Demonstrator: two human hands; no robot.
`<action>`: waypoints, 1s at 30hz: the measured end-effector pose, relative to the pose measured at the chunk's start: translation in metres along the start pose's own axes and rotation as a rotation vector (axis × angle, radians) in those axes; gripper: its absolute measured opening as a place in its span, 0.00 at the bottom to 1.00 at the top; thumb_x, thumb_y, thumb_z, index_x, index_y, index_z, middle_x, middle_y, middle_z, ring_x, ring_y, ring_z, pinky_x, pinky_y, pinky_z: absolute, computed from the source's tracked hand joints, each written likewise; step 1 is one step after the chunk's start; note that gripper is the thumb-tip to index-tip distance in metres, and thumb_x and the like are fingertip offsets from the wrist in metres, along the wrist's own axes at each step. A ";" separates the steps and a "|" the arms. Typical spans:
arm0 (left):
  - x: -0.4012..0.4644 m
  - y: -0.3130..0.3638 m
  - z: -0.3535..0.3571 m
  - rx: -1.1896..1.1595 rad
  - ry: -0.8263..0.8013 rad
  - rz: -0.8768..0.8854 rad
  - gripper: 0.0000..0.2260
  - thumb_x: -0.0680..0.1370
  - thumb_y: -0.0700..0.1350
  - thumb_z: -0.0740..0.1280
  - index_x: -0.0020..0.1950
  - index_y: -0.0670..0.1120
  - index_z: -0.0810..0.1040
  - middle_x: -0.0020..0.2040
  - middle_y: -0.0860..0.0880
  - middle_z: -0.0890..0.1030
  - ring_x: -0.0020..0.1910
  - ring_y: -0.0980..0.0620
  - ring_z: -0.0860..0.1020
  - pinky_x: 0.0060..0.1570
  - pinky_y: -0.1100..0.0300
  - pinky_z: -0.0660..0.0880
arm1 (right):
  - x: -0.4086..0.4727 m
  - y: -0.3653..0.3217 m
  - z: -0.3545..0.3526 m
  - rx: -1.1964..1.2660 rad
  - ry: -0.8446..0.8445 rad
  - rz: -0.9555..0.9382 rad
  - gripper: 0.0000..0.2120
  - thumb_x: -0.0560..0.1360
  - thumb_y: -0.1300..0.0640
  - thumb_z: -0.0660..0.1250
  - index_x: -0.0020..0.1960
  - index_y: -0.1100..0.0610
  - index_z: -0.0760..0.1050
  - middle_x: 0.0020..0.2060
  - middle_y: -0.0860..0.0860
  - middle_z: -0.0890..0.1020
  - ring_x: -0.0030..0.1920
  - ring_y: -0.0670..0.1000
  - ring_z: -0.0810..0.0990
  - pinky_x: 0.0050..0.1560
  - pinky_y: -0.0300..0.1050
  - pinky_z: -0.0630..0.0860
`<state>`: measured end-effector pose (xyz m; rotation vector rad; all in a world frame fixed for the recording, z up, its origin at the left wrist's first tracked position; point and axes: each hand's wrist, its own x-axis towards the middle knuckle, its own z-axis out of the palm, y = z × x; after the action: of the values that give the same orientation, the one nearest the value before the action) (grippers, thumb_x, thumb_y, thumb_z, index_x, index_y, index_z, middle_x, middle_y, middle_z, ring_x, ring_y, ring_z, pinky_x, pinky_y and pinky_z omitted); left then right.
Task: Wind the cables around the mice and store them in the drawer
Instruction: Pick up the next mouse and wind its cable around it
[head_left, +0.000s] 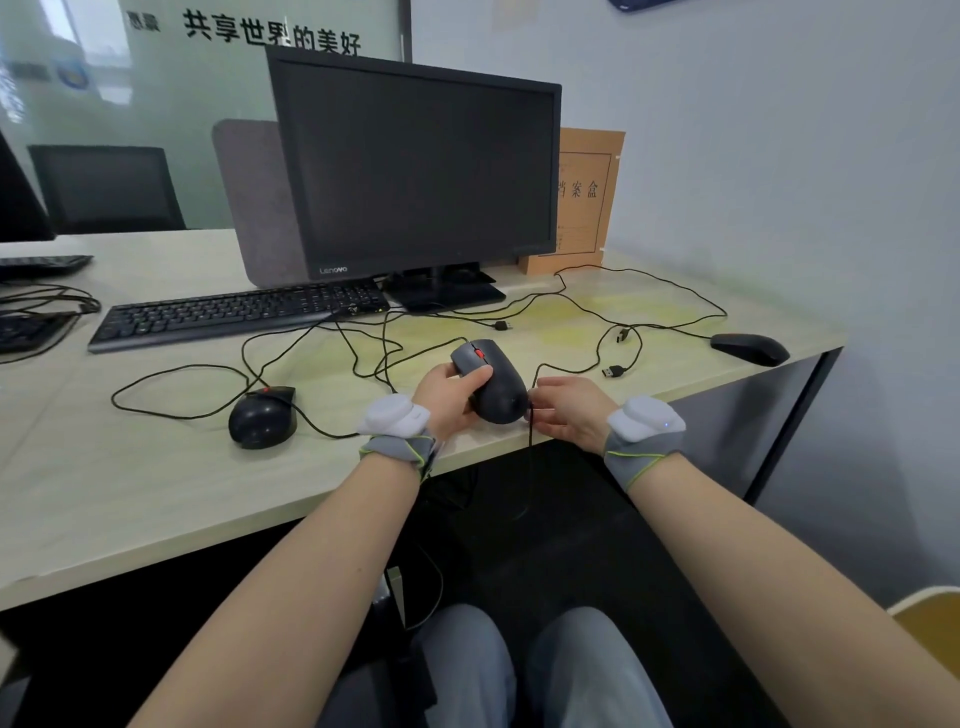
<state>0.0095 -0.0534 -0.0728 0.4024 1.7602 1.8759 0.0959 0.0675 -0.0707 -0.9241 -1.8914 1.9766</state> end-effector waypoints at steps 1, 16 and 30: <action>0.000 0.000 -0.001 -0.022 -0.017 -0.009 0.19 0.78 0.43 0.65 0.67 0.39 0.69 0.54 0.42 0.76 0.52 0.44 0.77 0.52 0.52 0.77 | 0.000 0.000 0.000 -0.049 0.012 -0.015 0.21 0.76 0.64 0.62 0.69 0.61 0.65 0.45 0.57 0.78 0.39 0.50 0.77 0.39 0.40 0.76; -0.004 0.002 -0.003 -0.086 -0.106 0.048 0.19 0.79 0.42 0.63 0.69 0.41 0.66 0.61 0.37 0.76 0.59 0.40 0.77 0.53 0.54 0.76 | 0.004 -0.002 0.012 -0.153 -0.044 -0.318 0.20 0.78 0.55 0.63 0.66 0.64 0.70 0.60 0.61 0.77 0.59 0.57 0.77 0.60 0.52 0.76; 0.001 0.052 -0.021 0.350 -0.003 0.487 0.16 0.81 0.44 0.55 0.68 0.42 0.67 0.54 0.44 0.81 0.48 0.52 0.80 0.53 0.61 0.73 | -0.018 -0.044 0.020 0.757 -0.237 -0.238 0.10 0.78 0.55 0.56 0.48 0.57 0.75 0.39 0.52 0.79 0.30 0.46 0.80 0.30 0.35 0.73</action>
<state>-0.0118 -0.0712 -0.0243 1.0445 2.1349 1.8580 0.0873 0.0468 -0.0242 -0.2484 -1.0870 2.4200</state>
